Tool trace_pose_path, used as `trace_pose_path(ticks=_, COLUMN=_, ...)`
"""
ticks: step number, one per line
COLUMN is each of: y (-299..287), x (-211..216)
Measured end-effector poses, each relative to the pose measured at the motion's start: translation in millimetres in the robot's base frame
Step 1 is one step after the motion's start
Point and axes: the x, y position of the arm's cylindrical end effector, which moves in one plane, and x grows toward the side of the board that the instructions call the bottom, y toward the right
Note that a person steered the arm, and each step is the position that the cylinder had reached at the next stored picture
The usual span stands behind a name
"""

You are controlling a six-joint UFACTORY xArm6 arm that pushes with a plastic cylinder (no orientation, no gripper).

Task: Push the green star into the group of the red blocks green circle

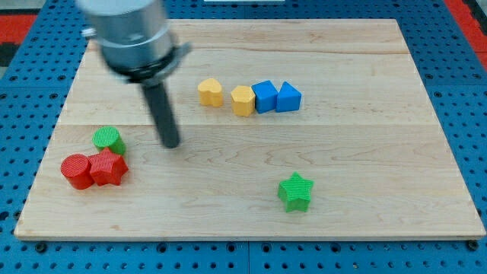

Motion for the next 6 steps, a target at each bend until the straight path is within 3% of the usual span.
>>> trace_pose_path(ticks=2, y=214, x=12)
trace_pose_path(ticks=3, y=218, x=78)
trace_pose_path(ticks=4, y=170, x=126)
trace_pose_path(ticks=5, y=101, x=119)
trace_pose_path(ticks=6, y=70, x=96)
